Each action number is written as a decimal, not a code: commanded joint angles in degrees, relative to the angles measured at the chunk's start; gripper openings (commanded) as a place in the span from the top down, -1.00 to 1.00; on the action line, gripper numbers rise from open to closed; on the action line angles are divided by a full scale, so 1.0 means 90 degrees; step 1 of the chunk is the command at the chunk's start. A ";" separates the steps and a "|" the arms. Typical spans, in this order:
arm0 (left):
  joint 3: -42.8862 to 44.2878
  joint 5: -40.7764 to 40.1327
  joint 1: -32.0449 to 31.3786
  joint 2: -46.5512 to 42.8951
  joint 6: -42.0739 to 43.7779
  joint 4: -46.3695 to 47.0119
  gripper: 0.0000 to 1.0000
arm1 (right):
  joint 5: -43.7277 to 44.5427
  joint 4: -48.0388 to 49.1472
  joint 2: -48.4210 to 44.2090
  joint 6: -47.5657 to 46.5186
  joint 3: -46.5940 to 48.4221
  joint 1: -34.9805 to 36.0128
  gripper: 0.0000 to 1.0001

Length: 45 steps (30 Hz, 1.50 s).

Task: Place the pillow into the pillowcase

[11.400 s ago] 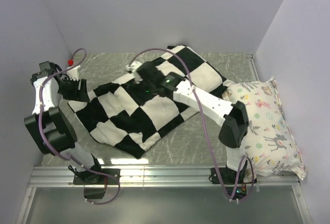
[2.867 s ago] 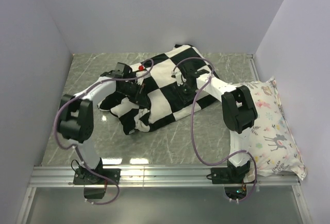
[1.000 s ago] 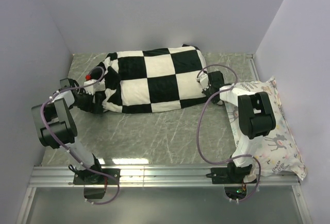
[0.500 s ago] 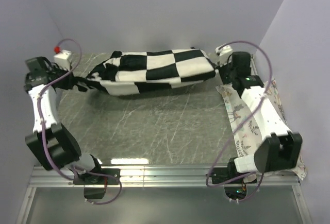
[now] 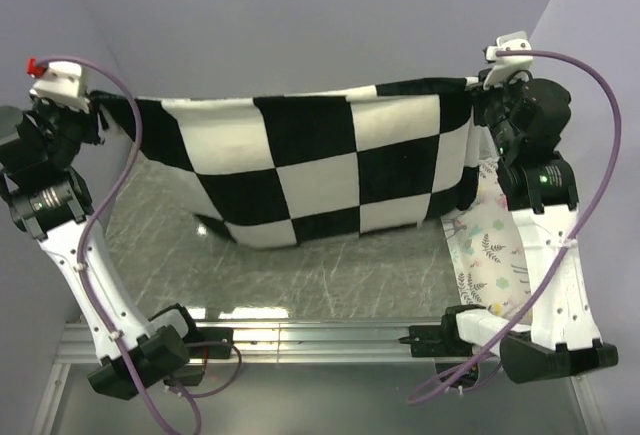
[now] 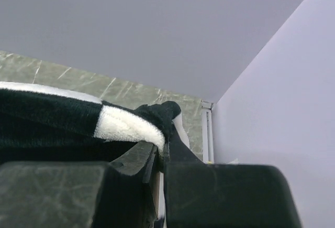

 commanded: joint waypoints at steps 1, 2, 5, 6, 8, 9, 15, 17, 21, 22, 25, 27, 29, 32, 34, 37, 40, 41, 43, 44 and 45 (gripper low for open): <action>0.0530 -0.0633 0.0165 0.0931 -0.0677 0.1417 0.99 | 0.0887 0.0933 0.0631 0.0045 0.0203 -0.0201 1.00; 0.0609 -0.0613 0.0107 0.1138 -0.0678 0.1398 0.99 | 0.0887 0.0913 0.1029 0.0075 0.0232 -0.0211 1.00; 0.0805 -0.1051 -0.0537 0.2017 -0.0327 0.1252 0.99 | 0.1052 0.1079 0.2024 0.0134 0.0329 -0.0201 1.00; 0.0844 -0.1381 -0.0935 0.2251 -0.0172 0.1203 0.99 | 0.1091 0.1040 0.2368 0.0144 0.0446 -0.0211 1.00; 0.0873 -0.1792 -0.1337 0.3061 0.0190 0.1339 0.99 | 0.1209 0.0574 0.3709 0.0279 0.1464 -0.0191 1.00; 0.1048 -0.2094 -0.1678 0.3441 0.0298 0.1262 0.97 | 0.1161 -0.0183 0.4231 0.0377 0.1994 -0.0181 0.89; 0.6165 -0.3006 -0.1584 0.7055 -0.0716 -0.1377 -0.11 | 0.1073 -0.2420 0.6475 0.0867 0.5354 -0.0181 -0.76; 0.6362 -0.2732 -0.1535 0.7235 -0.0824 -0.1726 -0.55 | 0.0704 -0.1902 0.5363 0.0682 0.3695 -0.0181 -0.95; 0.3394 -0.2263 -0.1603 0.5665 -0.0562 -0.1220 -0.99 | -0.0166 -0.1800 0.4082 0.0301 0.1885 -0.0191 -0.95; 0.2948 -0.2215 -0.1632 0.5082 -0.0454 -0.1171 -0.99 | -0.0284 -0.1898 0.3829 0.0261 0.1651 -0.0181 -0.91; 0.1619 -0.1571 -0.1652 0.4240 -0.0278 -0.1607 -0.99 | -0.0831 -0.2056 0.3418 0.0154 0.0286 -0.0181 -0.86; 0.0791 -0.1114 -0.1652 0.3761 -0.0210 -0.1843 -0.99 | -0.0987 -0.1929 0.3309 0.0144 -0.0244 -0.0172 -0.85; 0.0203 -0.1003 -0.1661 0.3398 -0.0199 -0.1874 -0.99 | -0.1105 -0.1822 0.3377 0.0222 -0.0762 -0.0181 -0.84; -0.0648 -0.0876 -0.1642 0.2811 -0.0258 -0.1902 -0.99 | -0.1368 -0.1821 0.3786 0.0349 -0.1095 -0.0181 -0.83; -0.0884 -0.0634 -0.1642 0.2587 -0.0103 -0.2087 -0.99 | -0.1757 -0.1899 0.4059 0.0504 -0.1290 -0.0181 -0.82; -0.1030 -0.0398 -0.1642 0.2391 0.0054 -0.2488 -0.99 | -0.2237 -0.1929 0.4129 0.0670 -0.1728 -0.0143 -0.79; -0.1274 -0.0242 -0.1652 0.2186 0.0016 -0.2469 -0.99 | -0.2823 -0.1870 0.4022 0.0700 -0.2285 0.0158 -0.75; -0.1323 -0.0203 -0.1642 0.2147 -0.0004 -0.2459 -0.99 | -0.2940 -0.1831 0.3973 0.0700 -0.2394 0.0315 -0.75; -0.1392 -0.0164 -0.1642 0.2107 -0.0062 -0.2401 -0.99 | -0.3010 -0.1802 0.3769 0.0758 -0.2521 0.0550 -0.75; -0.1382 -0.0096 -0.1642 0.2107 -0.0072 -0.2439 -0.99 | -0.3019 -0.1821 0.3690 0.0778 -0.2493 0.0667 -0.75; -0.1344 -0.0085 -0.1642 0.2107 -0.0043 -0.2459 -0.99 | -0.3049 -0.1947 0.3602 0.0798 -0.2434 0.0659 -0.75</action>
